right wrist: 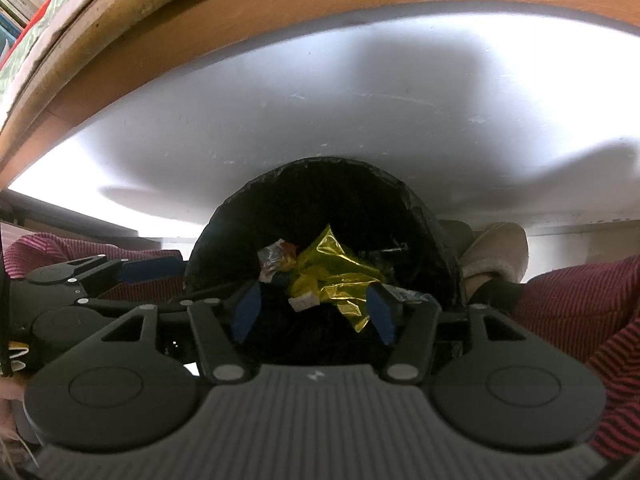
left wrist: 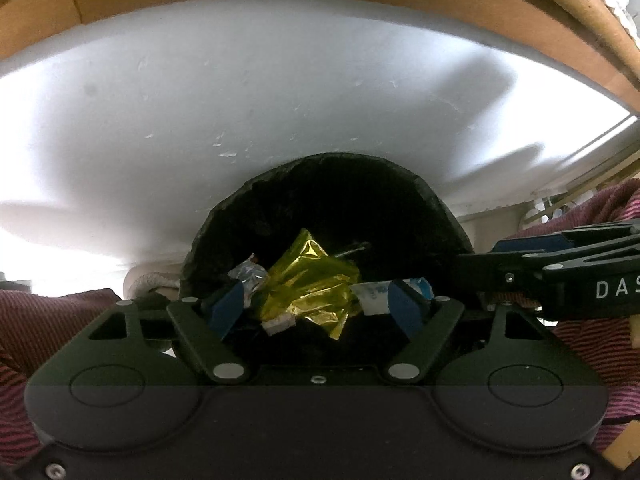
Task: Collect trash
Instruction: 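Raise both open tools back over the candies on the bed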
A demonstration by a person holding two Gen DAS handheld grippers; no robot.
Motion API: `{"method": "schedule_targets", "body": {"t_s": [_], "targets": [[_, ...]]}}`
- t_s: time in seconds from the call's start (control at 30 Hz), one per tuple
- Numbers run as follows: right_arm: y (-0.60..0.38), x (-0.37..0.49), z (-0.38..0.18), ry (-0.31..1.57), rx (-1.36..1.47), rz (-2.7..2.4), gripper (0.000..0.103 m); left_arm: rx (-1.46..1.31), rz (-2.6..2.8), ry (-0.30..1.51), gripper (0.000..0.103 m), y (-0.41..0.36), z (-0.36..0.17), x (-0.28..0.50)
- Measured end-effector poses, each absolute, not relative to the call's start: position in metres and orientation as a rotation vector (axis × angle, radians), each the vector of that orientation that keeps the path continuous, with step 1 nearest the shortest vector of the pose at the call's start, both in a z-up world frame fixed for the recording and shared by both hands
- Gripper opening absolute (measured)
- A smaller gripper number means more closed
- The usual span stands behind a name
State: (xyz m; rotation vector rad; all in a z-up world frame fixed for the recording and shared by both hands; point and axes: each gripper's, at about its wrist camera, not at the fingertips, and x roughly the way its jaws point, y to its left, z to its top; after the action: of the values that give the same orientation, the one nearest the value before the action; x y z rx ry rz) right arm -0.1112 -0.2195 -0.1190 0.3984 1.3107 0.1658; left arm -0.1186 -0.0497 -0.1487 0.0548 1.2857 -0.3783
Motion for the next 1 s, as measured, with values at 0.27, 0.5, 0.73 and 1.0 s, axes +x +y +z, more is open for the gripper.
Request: {"method": "schedule_targets", "body": {"t_s": [0.27, 0.5, 0.73, 1.0], "targets": [[-0.22, -0.113, -0.109, 1.275, 0.372, 0.176, 0.072, 0.064, -0.389, 1.242, 0.077, -0.049, -0.133, -0.121], [-0.224, -0.112, -0.053, 1.104, 0.288, 0.263, 0.074, 0.065, -0.458, 1.063, 0.08, -0.036, -0.066, -0.121], [-0.236, -0.101, 0.03, 0.825, 0.215, 0.376, 0.082, -0.031, -0.499, 0.895, 0.088, -0.015, 0.005, -0.1], [-0.25, -0.068, 0.071, 0.688, 0.189, 0.327, 0.083, -0.19, -0.533, 0.961, 0.088, -0.004, 0.026, -0.083]]}}
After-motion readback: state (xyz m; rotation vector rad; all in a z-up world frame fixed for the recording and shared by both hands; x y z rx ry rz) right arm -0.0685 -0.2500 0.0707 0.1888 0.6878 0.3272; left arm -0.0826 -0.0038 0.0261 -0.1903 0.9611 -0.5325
